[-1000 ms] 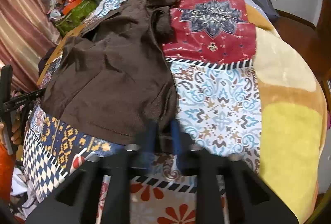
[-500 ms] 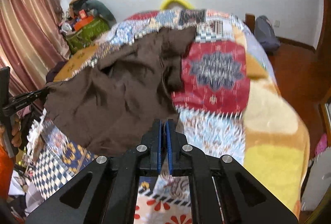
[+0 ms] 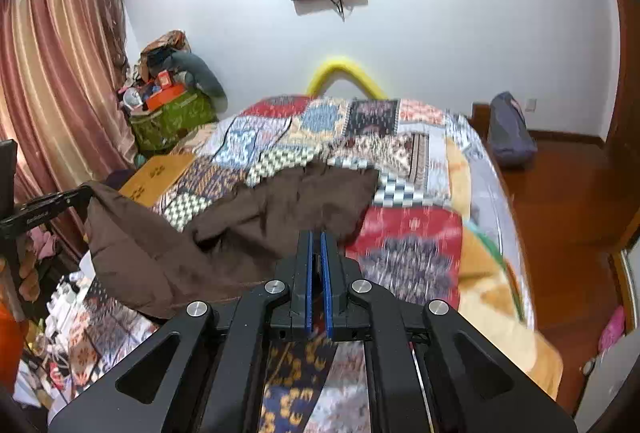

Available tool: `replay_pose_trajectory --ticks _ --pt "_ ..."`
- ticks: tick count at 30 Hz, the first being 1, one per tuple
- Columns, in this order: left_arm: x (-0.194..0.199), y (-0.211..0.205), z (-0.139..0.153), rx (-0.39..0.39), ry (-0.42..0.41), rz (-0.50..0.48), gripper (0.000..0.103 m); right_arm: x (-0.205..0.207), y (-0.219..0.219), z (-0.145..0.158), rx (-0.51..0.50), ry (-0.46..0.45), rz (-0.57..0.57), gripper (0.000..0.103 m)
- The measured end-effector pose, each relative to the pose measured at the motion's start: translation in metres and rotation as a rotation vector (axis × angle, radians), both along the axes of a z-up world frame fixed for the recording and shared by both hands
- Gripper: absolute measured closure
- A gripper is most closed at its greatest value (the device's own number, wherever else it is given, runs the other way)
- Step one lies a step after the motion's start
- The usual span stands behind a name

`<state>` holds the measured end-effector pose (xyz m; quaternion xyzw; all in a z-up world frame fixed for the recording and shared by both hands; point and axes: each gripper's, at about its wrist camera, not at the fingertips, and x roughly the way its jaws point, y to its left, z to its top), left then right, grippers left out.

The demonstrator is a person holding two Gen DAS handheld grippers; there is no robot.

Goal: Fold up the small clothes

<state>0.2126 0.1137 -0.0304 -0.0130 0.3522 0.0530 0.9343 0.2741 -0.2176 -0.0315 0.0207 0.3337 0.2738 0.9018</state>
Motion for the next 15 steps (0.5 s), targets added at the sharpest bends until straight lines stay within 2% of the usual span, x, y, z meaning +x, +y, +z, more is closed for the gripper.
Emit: replay_pose_trajectory --ticks 8,15 --pt "0.05 0.004 0.007 0.039 0.019 0.025 0.095 0.044 0.008 0.015 -0.001 -0.051 -0.025 0.099" --pt "0.114 0.026 -0.025 0.023 0.097 0.079 0.095 0.093 0.023 -0.001 -0.038 -0.043 -0.049 0.099"
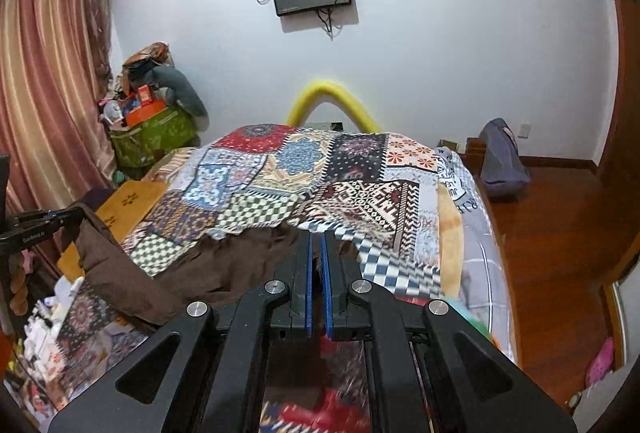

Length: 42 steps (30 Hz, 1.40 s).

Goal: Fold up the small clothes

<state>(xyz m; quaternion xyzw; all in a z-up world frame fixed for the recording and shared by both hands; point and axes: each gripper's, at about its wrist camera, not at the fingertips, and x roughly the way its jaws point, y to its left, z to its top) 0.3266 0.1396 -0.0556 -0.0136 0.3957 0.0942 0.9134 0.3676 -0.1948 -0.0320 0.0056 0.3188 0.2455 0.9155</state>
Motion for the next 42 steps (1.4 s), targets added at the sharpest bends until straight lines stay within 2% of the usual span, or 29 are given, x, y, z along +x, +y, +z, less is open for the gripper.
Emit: replay_pose_trajectory --ticks 7,13,17,20,22,23,27,28,32,34,36,42 --pt "0.068 0.029 -0.054 -0.045 0.09 0.032 0.095 0.058 0.013 -0.033 -0.058 0.042 -0.031 0.099" --pt "0.106 0.038 -0.093 -0.056 0.138 0.015 0.095 0.095 0.023 -0.062 -0.097 0.086 -0.032 0.099" --pt "0.119 0.041 -0.107 -0.067 0.149 0.012 0.095 0.104 0.027 -0.074 -0.12 0.094 -0.031 0.099" --pt "0.123 0.042 -0.109 -0.059 0.156 0.018 0.087 0.106 0.029 -0.077 -0.144 0.088 -0.032 0.099" --pt "0.121 0.045 -0.106 -0.066 0.149 0.03 0.08 0.104 0.026 -0.074 -0.138 0.089 -0.032 0.097" --pt "0.118 0.045 -0.103 -0.066 0.142 0.035 0.078 0.101 0.024 -0.071 -0.129 0.09 -0.031 0.093" --pt "0.105 0.043 -0.091 -0.055 0.112 0.033 0.059 0.087 0.019 -0.064 -0.098 0.087 -0.003 0.068" --pt "0.101 0.042 -0.089 -0.054 0.105 0.024 0.054 0.084 0.021 -0.064 -0.099 0.086 0.01 0.066" --pt "0.081 0.027 -0.092 -0.013 0.141 -0.027 0.049 0.061 0.027 -0.071 -0.12 0.118 0.077 0.065" --pt "0.069 0.021 -0.098 -0.019 0.168 -0.047 0.039 0.049 0.027 -0.078 -0.129 0.143 0.091 0.061" --pt "0.054 0.016 -0.105 -0.032 0.191 -0.068 0.039 0.037 0.024 -0.085 -0.134 0.162 0.101 0.057" --pt "0.01 0.006 -0.128 -0.042 0.267 -0.099 0.039 0.003 0.012 -0.097 -0.143 0.253 0.132 0.056"
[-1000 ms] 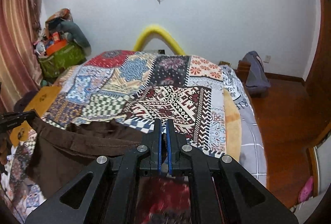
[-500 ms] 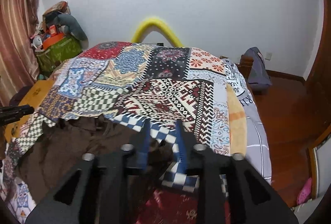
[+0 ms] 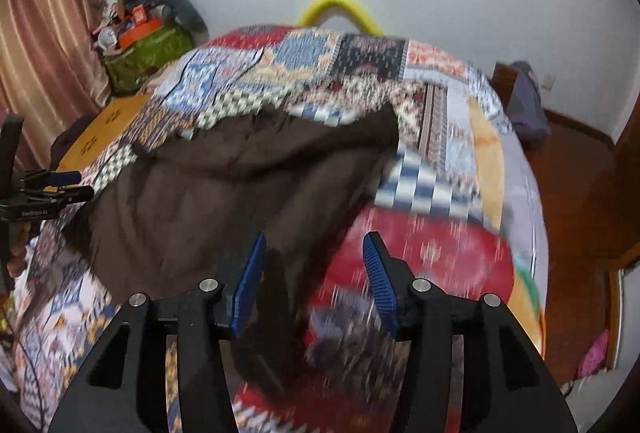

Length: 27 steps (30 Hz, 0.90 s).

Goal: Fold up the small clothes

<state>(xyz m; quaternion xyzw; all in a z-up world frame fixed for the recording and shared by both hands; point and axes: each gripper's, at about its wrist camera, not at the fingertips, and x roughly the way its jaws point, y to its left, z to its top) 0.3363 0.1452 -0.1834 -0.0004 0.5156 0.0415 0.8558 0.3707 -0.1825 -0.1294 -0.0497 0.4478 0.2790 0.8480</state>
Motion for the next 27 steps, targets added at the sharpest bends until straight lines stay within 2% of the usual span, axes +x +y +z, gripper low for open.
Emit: replay_pose_trajectory --ticks 5,11,12,13,15,21,24,27 --pt "-0.022 0.002 -0.007 -0.035 0.025 0.024 0.039 -0.016 -0.009 0.008 -0.04 -0.008 -0.011 0.056" --pt "-0.031 0.001 -0.009 -0.079 0.023 0.051 0.039 -0.025 -0.017 0.026 -0.008 -0.024 -0.033 0.056" --pt "-0.032 0.0 -0.01 -0.08 0.03 0.05 0.043 -0.028 -0.018 0.028 -0.008 -0.029 -0.035 0.056" --pt "-0.031 -0.002 -0.011 -0.08 0.037 0.048 0.052 -0.03 -0.019 0.031 -0.005 -0.034 -0.04 0.056" --pt "-0.034 -0.005 -0.012 -0.074 0.053 0.047 0.064 -0.036 -0.022 0.039 0.01 -0.044 -0.05 0.056" --pt "-0.051 -0.013 0.0 -0.059 0.02 0.06 0.065 -0.057 -0.041 0.064 0.023 -0.075 -0.074 0.056" --pt "-0.057 -0.012 0.005 -0.062 0.01 0.076 0.064 -0.064 -0.042 0.057 0.022 -0.057 -0.075 0.056" --pt "-0.058 -0.008 0.006 -0.072 0.01 0.093 0.063 -0.066 -0.033 0.035 0.02 -0.013 -0.065 0.056"
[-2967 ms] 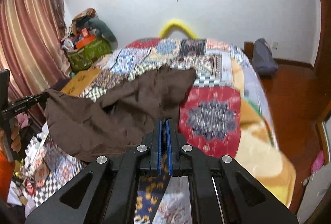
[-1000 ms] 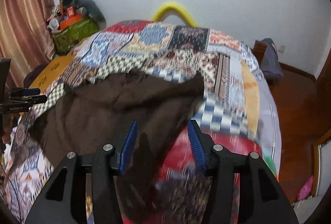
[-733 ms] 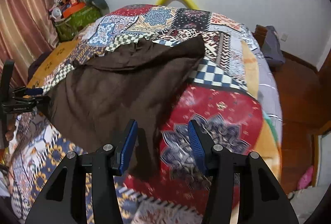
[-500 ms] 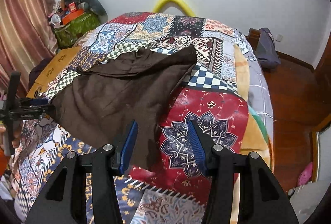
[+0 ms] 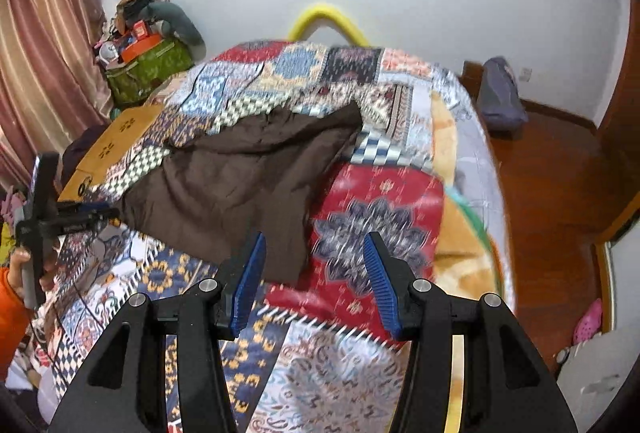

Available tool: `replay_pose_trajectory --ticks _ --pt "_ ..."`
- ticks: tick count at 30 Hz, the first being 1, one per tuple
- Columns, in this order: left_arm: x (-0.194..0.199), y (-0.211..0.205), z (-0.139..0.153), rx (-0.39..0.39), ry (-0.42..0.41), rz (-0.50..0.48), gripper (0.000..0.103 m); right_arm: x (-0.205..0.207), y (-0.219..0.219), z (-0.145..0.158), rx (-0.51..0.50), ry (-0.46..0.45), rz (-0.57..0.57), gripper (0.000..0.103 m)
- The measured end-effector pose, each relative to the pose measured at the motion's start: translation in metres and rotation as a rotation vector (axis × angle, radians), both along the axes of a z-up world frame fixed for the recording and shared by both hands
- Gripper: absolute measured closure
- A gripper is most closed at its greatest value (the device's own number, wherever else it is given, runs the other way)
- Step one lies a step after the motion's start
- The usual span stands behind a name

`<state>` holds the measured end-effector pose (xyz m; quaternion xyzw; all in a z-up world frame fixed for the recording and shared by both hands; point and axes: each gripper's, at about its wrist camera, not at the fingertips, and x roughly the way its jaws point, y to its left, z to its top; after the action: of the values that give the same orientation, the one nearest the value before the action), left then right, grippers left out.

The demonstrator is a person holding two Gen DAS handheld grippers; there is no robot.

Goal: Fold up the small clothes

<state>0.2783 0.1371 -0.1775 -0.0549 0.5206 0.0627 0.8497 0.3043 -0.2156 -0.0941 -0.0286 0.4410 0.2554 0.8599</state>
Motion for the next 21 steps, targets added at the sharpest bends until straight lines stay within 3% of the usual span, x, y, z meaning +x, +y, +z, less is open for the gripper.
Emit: replay_pose_trajectory --ticks 6,13,16,18,21 --pt "0.008 0.005 -0.005 -0.013 0.008 0.021 0.062 0.014 0.023 -0.046 0.014 0.091 0.002 0.056" --pt "0.026 0.009 -0.023 -0.045 0.039 0.025 0.062 0.025 0.04 -0.065 0.059 0.134 0.003 0.056" --pt "0.031 0.008 -0.031 -0.061 0.045 0.016 0.063 0.024 0.049 -0.07 0.056 0.135 0.022 0.066" --pt "0.033 0.006 -0.034 -0.059 0.041 0.009 0.071 0.021 0.053 -0.073 0.034 0.126 0.032 0.08" --pt "0.032 0.003 -0.034 -0.026 0.024 -0.009 0.082 0.018 0.053 -0.074 0.022 0.108 0.042 0.087"
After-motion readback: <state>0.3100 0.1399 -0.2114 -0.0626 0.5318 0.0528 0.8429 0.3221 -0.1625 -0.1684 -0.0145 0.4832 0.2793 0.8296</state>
